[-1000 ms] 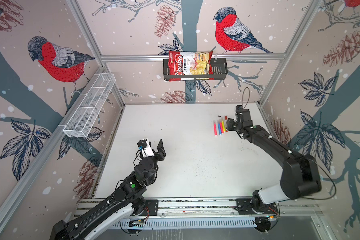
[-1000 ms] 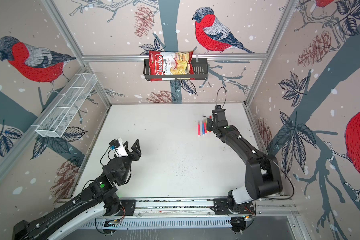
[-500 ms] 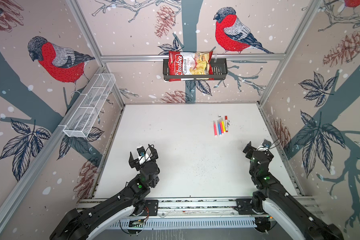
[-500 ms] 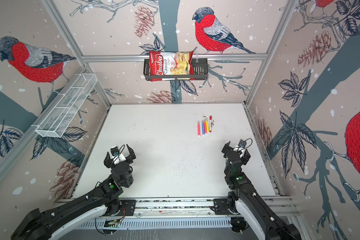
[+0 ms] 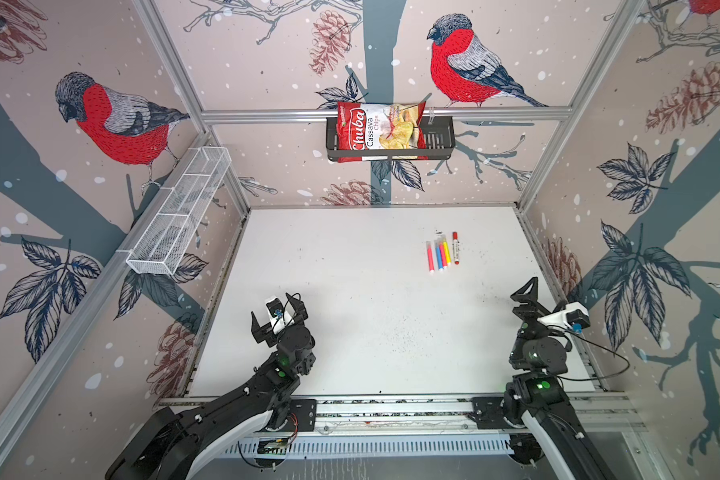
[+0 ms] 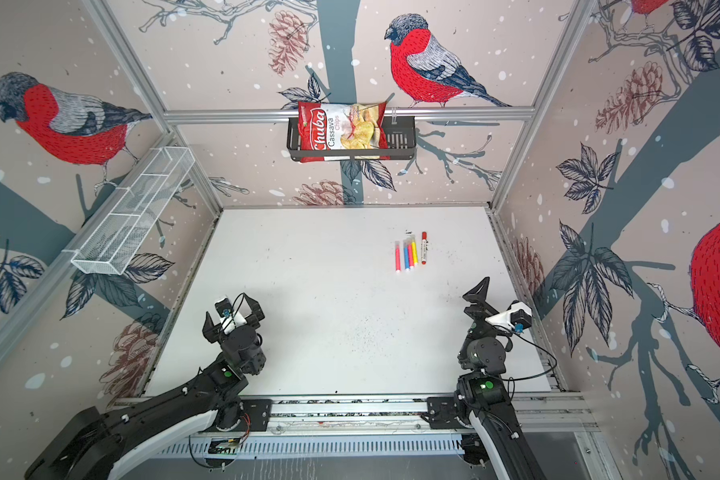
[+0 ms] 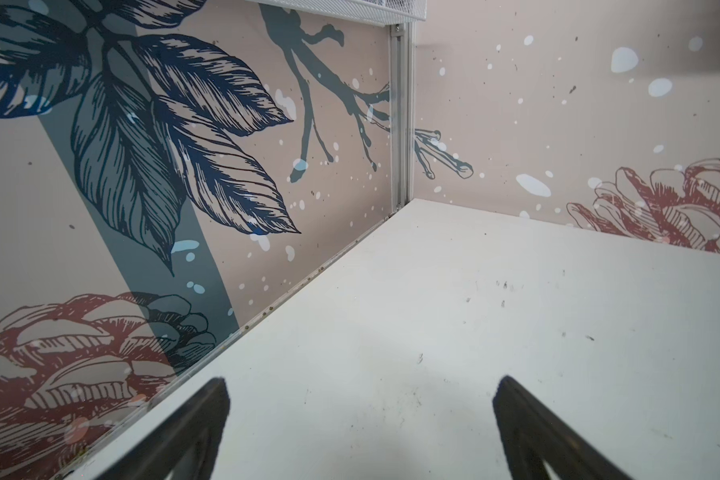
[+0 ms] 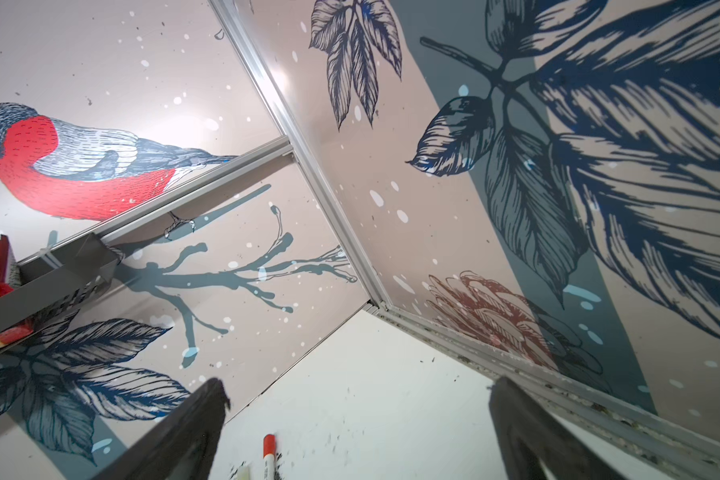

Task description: Insert the pens into the pen caps

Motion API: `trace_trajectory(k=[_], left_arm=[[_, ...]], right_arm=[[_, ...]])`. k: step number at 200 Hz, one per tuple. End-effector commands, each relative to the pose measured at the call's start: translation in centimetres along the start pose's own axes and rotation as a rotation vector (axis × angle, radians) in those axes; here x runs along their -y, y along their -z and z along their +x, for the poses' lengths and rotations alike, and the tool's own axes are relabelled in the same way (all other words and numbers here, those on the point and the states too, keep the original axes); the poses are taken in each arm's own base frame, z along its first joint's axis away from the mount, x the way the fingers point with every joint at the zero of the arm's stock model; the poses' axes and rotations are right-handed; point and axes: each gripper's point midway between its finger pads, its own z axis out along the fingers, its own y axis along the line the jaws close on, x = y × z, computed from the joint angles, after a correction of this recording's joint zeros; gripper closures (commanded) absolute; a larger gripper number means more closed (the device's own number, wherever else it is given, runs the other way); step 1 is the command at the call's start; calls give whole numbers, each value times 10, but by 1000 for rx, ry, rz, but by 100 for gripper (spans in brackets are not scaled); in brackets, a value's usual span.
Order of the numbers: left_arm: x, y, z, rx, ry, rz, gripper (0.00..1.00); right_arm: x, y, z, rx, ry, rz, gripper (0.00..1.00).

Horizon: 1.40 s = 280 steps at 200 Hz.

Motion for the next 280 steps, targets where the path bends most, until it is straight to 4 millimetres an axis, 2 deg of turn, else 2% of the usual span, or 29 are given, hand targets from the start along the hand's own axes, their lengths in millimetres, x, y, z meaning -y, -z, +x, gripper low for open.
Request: trace_trajectory(k=[1,48,82,90,116,128,142,152,163,173,190,217,253,280], left_arm=[[-17,1,0,47,152,-23,1],[-25,-10,4,63,242,3,1],[-23,-21,4,63,276,25,1],[-22,-23,3,68,279,31,1],[-1,-31,-6,83,211,85,1],[6,-37,-8,93,207,89,2],[14,-48,-12,108,143,46,3],[28,-49,-14,105,88,60,3],[47,-48,-11,87,20,114,3],[55,-48,-12,90,-6,132,3],[50,-43,-16,118,10,132,3],[31,-29,-20,161,74,154,3],[25,-17,-19,169,115,223,3],[25,-16,-19,175,125,258,3]], right_arm=[[37,14,64,-73,94,26,1],[41,4,59,-64,78,17,1],[24,-21,66,-112,96,-7,1],[17,-29,67,-109,148,-16,0],[23,-40,76,-109,191,50,1],[16,-39,71,-69,210,26,1],[6,-35,77,-89,259,4,1],[1,-35,85,-128,282,0,1],[2,-38,83,-116,274,5,1],[2,-36,81,-107,279,5,1],[-1,-35,82,-110,288,-1,1],[-4,-33,82,-103,305,-1,1],[-6,-28,79,-83,315,-5,1],[-13,-21,76,-60,336,-37,1]])
